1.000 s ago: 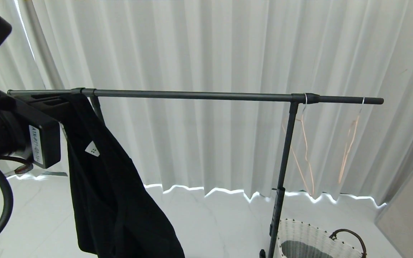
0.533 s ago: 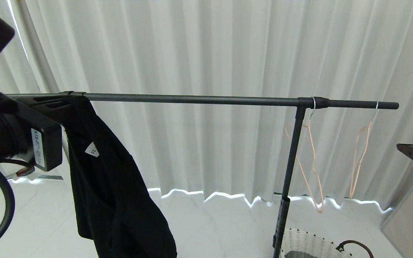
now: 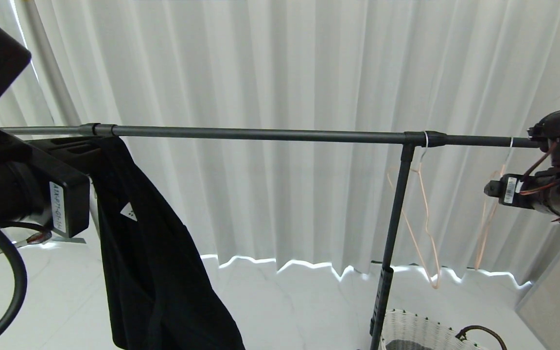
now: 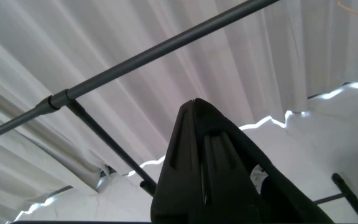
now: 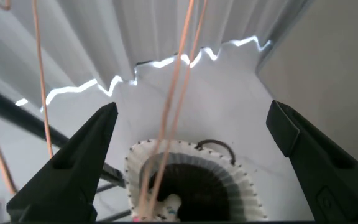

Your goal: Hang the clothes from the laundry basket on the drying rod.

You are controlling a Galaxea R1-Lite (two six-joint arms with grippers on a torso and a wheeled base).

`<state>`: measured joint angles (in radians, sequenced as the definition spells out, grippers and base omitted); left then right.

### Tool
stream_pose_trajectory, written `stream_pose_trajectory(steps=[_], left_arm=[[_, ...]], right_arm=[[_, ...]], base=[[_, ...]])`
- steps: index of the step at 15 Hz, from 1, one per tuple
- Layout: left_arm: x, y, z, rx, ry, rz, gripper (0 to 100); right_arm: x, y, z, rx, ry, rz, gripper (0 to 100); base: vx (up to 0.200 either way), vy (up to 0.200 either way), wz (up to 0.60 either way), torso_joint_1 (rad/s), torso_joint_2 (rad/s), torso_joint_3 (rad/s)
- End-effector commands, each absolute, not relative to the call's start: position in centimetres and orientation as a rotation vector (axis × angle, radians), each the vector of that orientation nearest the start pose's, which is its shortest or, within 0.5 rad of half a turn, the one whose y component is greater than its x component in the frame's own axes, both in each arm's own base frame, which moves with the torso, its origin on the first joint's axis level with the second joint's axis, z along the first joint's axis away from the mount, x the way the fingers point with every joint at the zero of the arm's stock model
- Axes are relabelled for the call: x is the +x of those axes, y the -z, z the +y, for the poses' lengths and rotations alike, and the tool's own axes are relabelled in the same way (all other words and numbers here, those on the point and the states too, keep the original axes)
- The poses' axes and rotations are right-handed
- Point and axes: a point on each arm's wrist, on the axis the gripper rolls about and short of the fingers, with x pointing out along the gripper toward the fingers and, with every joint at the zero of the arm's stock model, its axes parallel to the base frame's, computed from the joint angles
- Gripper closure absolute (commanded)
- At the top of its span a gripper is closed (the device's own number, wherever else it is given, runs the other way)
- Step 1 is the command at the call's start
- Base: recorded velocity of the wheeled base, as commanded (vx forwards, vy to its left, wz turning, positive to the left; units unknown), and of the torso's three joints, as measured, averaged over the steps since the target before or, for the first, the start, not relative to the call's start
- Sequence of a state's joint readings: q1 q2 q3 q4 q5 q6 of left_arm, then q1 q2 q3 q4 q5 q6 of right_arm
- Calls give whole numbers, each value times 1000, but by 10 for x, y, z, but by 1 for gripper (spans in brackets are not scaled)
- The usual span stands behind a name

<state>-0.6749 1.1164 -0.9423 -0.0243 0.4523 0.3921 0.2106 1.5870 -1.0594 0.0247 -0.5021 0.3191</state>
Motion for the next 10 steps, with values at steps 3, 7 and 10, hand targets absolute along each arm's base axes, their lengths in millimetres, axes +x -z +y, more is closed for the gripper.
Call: stream_pose_trajectory(steps=[3, 7, 10], left_arm=[[126, -298, -88, 472, 242, 84, 100], [126, -298, -88, 473, 242, 85, 100], [127, -297, -89, 475, 243, 89, 100]], right_arm=[[315, -188, 57, 145, 407, 567, 0], [332, -162, 58, 172, 498, 602, 0], [344, -160, 57, 198, 513, 593, 0]], base=[[0, 0, 0, 0, 0, 0], [0, 0, 0, 0, 0, 0], [0, 0, 0, 0, 0, 0]])
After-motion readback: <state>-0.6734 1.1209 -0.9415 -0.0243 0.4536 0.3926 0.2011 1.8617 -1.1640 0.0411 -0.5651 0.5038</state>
